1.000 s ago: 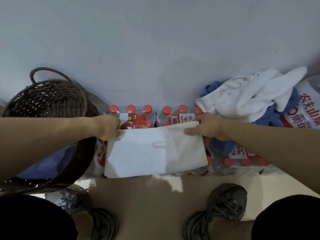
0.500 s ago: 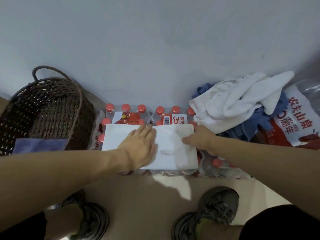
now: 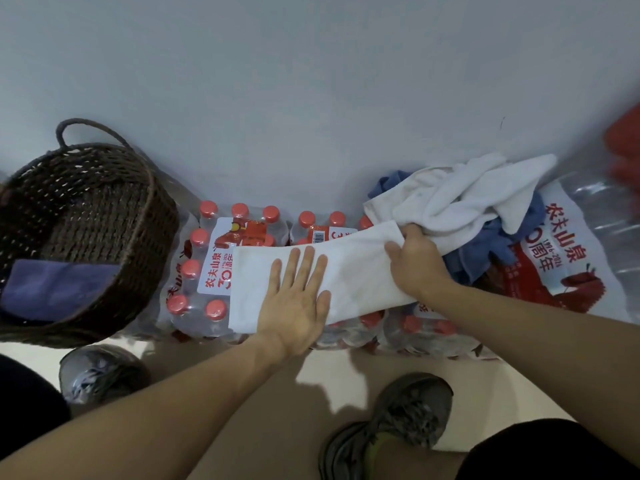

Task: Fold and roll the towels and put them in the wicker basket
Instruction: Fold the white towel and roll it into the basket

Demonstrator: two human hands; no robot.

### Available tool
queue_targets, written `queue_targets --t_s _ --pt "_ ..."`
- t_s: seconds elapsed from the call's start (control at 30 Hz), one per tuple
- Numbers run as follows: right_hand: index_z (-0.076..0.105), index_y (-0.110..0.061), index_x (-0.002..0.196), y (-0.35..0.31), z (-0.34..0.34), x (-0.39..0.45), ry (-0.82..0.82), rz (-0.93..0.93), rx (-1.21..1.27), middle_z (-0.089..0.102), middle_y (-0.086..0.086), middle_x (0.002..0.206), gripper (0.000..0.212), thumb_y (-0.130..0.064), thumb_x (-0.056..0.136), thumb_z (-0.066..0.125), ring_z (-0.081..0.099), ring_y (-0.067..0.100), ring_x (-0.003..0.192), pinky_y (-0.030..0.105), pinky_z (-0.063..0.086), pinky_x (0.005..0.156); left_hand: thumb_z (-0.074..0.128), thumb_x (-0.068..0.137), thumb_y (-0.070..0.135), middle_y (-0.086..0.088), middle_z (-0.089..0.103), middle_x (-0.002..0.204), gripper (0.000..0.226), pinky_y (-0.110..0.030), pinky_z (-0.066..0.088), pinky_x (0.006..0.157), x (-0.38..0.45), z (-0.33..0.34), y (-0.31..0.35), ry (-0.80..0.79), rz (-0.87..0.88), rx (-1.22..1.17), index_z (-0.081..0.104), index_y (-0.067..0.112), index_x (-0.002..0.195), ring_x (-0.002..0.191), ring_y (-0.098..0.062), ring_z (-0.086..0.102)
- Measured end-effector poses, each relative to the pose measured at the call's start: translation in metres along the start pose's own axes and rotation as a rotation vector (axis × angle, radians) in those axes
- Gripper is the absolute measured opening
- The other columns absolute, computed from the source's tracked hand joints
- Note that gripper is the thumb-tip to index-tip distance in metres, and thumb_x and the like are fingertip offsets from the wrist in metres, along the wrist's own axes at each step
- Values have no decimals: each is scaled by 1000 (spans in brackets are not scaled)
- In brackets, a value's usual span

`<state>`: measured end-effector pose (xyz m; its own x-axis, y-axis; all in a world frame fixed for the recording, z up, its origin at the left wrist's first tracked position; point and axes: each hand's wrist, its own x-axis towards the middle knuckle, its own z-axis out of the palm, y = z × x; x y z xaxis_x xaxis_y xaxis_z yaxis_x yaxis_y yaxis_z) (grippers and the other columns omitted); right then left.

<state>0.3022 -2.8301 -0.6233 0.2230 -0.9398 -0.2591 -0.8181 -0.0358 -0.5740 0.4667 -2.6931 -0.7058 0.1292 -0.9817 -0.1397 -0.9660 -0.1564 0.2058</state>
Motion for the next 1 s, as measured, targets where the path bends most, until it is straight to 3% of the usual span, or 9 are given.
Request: queue_targets --t_s 0.13,0.23,0.3,0.4,0.5,0.57,0.67,0.8,1.0 --pt "44 -13 105 -22 -8 -2 50 -103 -65 55 7 96 20 -31 99 49 50 23 84 31 31 66 0 99 52 1 -23 161 64 -47 -12 121 9 1 6 -7 18 -43 -15 25 154 145 -21 -30" --pt "47 -16 105 -39 -13 -4 18 -173 -99 56 -1 88 22 -36 96 53 52 18 79 30 35 64 15 103 47 0 -10 164 62 -44 -9 122 13 -5 1 17 76 -218 -1 23 157 149 -19 -19" --pt "49 -19 104 -52 -13 -5 -14 -203 -79 55 -9 84 22 -38 94 55 53 10 74 25 36 59 29 104 38 -4 23 160 53 -43 12 122 11 -16 -2 160 77 -548 27 16 152 149 -22 15" --pt "54 -25 90 -71 -4 -6 -80 -191 -29 55 -14 79 12 -36 91 59 51 1 70 15 32 52 41 99 30 2 64 106 26 -30 46 87 10 -39 -4 437 -154 -925 60 14 107 95 -14 58" --pt "47 -30 75 -87 15 -14 -157 -206 28 54 -14 71 22 -29 87 65 53 3 66 11 34 48 40 101 34 -7 65 72 37 -30 51 56 23 -72 -15 192 -533 -1579 61 7 88 62 -23 59" --pt "47 -29 79 -96 30 -21 -234 -209 77 57 -13 72 23 -32 86 68 55 1 64 17 40 50 38 99 53 -15 66 76 58 -34 57 58 26 -90 -32 -149 -586 -1755 65 3 94 63 -29 63" --pt "51 -27 99 -109 47 -29 -423 -197 118 66 -5 88 28 -35 84 73 65 8 78 23 51 65 45 92 65 -12 69 92 61 -40 58 70 21 -93 -56 -397 -443 -1792 73 11 102 69 -27 65" --pt "53 -17 117 -119 51 -27 -662 -86 311 68 6 84 42 -14 81 76 71 22 79 36 62 72 68 90 36 -14 74 101 39 -38 58 78 13 -79 -80 -360 -437 -1584 69 6 115 86 -28 72" --pt "61 -26 107 -99 47 -17 -366 -313 -173 61 -13 84 30 -24 80 74 57 5 80 16 44 65 66 92 19 -8 74 104 22 -51 57 88 10 -68 -103 -353 -529 -1256 66 12 112 98 -30 70"
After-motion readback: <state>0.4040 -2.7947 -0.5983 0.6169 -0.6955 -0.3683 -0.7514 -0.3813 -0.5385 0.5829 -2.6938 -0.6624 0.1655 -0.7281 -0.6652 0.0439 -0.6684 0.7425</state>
